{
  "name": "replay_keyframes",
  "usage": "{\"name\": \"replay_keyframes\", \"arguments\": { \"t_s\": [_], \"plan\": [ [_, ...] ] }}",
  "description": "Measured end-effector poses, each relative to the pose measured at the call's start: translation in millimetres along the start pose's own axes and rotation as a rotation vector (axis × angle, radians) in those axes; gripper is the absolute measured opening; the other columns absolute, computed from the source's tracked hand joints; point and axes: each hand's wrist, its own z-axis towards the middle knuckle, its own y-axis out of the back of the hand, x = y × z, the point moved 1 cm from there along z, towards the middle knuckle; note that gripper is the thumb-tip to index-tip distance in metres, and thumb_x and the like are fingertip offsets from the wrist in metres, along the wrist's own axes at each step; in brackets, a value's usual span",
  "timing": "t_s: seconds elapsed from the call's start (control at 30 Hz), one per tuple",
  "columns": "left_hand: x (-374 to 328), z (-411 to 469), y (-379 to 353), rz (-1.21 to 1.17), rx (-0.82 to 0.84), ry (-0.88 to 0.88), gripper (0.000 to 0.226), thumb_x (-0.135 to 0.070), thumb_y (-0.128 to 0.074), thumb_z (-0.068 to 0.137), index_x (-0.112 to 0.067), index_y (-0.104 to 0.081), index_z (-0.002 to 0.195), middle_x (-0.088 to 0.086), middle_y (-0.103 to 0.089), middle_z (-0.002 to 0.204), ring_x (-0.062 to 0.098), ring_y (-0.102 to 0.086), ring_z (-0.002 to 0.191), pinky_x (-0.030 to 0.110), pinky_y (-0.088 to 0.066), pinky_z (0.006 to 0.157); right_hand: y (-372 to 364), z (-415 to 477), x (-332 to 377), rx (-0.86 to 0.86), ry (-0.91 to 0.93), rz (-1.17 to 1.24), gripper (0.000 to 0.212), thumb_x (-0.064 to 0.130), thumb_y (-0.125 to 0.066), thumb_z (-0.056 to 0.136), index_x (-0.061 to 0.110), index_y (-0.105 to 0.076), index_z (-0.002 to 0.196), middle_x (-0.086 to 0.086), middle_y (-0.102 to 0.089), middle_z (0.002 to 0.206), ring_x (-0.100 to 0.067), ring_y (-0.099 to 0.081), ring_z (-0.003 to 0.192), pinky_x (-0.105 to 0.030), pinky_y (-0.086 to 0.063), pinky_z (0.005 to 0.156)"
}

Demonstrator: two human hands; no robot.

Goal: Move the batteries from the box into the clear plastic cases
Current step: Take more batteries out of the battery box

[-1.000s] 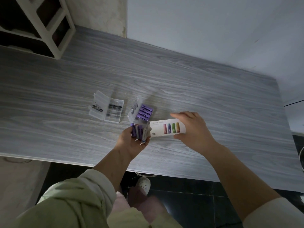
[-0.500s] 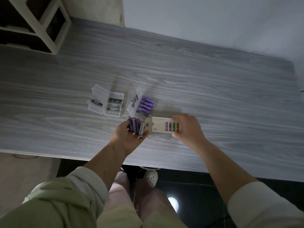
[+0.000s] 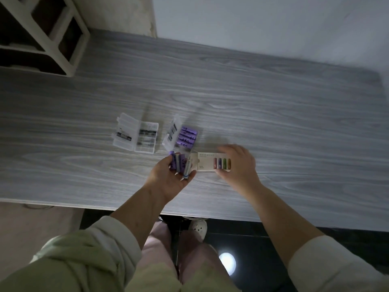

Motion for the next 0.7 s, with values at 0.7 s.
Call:
{"name": "replay_keyframes", "arguments": {
  "t_s": [0.7],
  "plan": [
    [-76, -50, 13, 0.065, 0.237, -0.242, 0.028, 0.007, -0.038, 0.096, -0.002, -0.056, 0.116, 0.019, -0.061, 0.116, 0.032, -0.059, 0.109, 0.041, -0.060, 0.069, 11, 18, 152, 0.259, -0.288, 0.942, 0.018, 0.024, -0.069, 0.084, 0.011, -0.071, 0.096, -0.001, -0.069, 0.084, -0.012, -0.060, 0.075, -0.025, -0.043, 0.058]
  ]
}}
